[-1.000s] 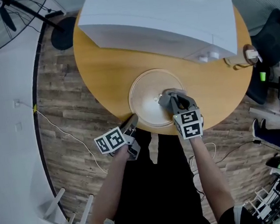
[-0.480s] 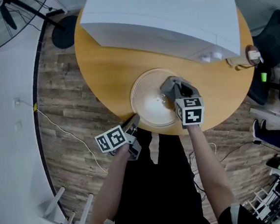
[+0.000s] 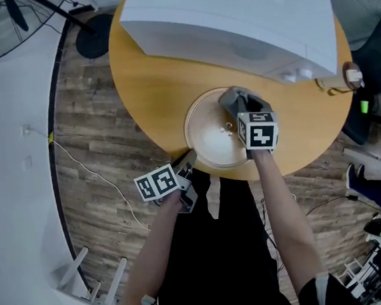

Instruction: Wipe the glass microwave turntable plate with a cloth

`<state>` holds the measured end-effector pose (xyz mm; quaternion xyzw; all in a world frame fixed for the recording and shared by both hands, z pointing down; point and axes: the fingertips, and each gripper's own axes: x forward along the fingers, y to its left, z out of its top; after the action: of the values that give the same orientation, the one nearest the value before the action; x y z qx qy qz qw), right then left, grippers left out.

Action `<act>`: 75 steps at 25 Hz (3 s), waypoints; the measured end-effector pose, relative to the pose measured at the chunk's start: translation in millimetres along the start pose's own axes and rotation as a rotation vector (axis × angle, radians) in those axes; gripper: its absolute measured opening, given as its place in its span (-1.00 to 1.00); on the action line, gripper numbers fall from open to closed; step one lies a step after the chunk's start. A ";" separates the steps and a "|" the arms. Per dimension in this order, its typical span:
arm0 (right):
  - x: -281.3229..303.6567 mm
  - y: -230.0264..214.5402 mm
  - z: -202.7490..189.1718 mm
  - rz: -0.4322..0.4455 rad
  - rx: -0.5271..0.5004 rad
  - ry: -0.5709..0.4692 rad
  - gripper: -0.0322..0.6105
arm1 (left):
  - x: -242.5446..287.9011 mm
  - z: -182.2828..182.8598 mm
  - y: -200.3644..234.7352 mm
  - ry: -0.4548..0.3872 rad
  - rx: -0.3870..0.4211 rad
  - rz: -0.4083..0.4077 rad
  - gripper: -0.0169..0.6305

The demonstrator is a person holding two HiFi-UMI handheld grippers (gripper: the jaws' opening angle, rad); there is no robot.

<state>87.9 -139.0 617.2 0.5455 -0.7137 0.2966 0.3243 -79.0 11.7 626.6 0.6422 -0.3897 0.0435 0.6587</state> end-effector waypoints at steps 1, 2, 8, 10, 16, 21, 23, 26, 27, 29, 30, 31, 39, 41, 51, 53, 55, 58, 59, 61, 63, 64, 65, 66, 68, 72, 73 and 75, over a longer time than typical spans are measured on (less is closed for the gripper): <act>1.5 4.2 1.9 0.006 -0.007 0.002 -0.77 | -0.1 -0.2 0.1 -0.001 0.000 0.001 -0.87; 2.9 9.0 3.9 0.013 -0.018 0.002 -0.77 | -0.2 -0.2 0.1 -0.002 0.000 0.002 -0.87; 11.3 62.4 8.5 0.115 -0.216 0.003 -0.78 | 0.1 1.2 0.1 -0.004 -0.005 -0.003 -0.87; 12.0 87.5 3.8 0.176 -0.297 0.005 -0.78 | -0.2 1.2 0.4 -0.004 -0.011 -0.003 -0.87; 2.8 144.7 -13.6 0.313 -0.435 0.020 -0.78 | 0.3 0.7 -0.1 -0.006 -0.012 -0.002 -0.87; -9.1 169.8 -31.3 0.387 -0.513 0.034 -0.78 | -0.1 1.2 0.5 -0.009 -0.015 -0.001 -0.87; -15.2 175.5 -39.7 0.426 -0.508 0.046 -0.78 | 0.1 1.0 0.8 -0.009 -0.017 0.000 -0.87; -25.2 179.1 -52.0 0.479 -0.460 0.078 -0.78 | -0.1 0.8 1.0 -0.010 -0.017 0.002 -0.88; -28.2 179.3 -55.3 0.490 -0.443 0.090 -0.78 | -0.3 1.2 0.9 -0.012 -0.016 0.002 -0.88; -33.6 179.5 -62.2 0.507 -0.406 0.110 -0.78 | -1.0 1.8 1.0 -0.018 -0.021 0.003 -0.88; -36.3 179.4 -65.4 0.513 -0.382 0.119 -0.78 | -1.4 2.0 1.2 -0.020 -0.024 0.004 -0.88; -39.4 179.0 -68.3 0.519 -0.352 0.127 -0.78 | -1.7 1.9 1.3 -0.022 -0.027 0.004 -0.88; -61.7 169.4 -94.8 0.557 -0.190 0.161 -0.78 | -2.6 2.6 1.8 -0.028 -0.031 0.008 -0.88; -67.3 168.3 -102.8 0.562 -0.199 0.163 -0.78 | -2.5 2.6 2.3 -0.028 -0.032 0.008 -0.88; -90.1 141.6 -135.3 0.544 -0.173 0.169 -0.77 | -2.9 1.7 2.4 -0.019 -0.027 0.010 -0.88; -93.7 132.0 -139.9 0.527 -0.175 0.173 -0.76 | -2.9 2.1 2.4 -0.016 -0.026 0.010 -0.88; -97.1 121.2 -144.3 0.511 -0.169 0.177 -0.76 | -3.1 2.3 2.5 -0.013 -0.022 0.011 -0.88; -103.1 103.1 -151.1 0.493 -0.164 0.188 -0.76 | -3.0 -0.4 2.2 -0.007 -0.025 0.008 -0.88; -104.0 96.9 -152.0 0.486 -0.169 0.190 -0.76 | -2.7 -0.4 2.0 -0.006 -0.024 0.006 -0.88; -104.5 84.7 -151.9 0.467 -0.177 0.192 -0.76 | -2.9 0.8 1.8 -0.005 -0.017 0.005 -0.88; -104.3 71.5 -150.6 0.437 -0.179 0.194 -0.75 | -3.0 0.8 1.5 -0.003 -0.008 0.004 -0.88; -104.1 65.0 -149.9 0.420 -0.177 0.193 -0.75 | -2.8 0.5 1.3 -0.003 -0.005 0.003 -0.88; -103.5 59.0 -148.9 0.406 -0.172 0.192 -0.75 | -2.6 0.2 1.1 -0.003 -0.003 0.004 -0.88; -102.8 53.2 -147.8 0.395 -0.163 0.190 -0.75 | -2.3 0.0 1.0 -0.001 -0.001 0.004 -0.88; -101.5 42.5 -145.0 0.378 -0.134 0.186 -0.75 | -1.8 -0.2 0.6 0.004 0.007 0.007 -0.88; -97.9 19.0 -136.9 0.336 -0.066 0.176 -0.74 | -2.2 -0.6 0.1 0.015 0.024 0.010 -0.88; -96.1 12.7 -134.0 0.322 -0.049 0.170 -0.74 | -1.9 -0.5 0.2 0.016 0.027 0.011 -0.88; -91.7 1.3 -127.0 0.294 -0.021 0.157 -0.74 | -1.0 -1.0 0.3 0.020 0.032 0.014 -0.88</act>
<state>122.2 13.8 622.9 0.4069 -0.7613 0.3750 0.3379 -79.4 13.1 626.4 0.6494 -0.3870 0.0606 0.6518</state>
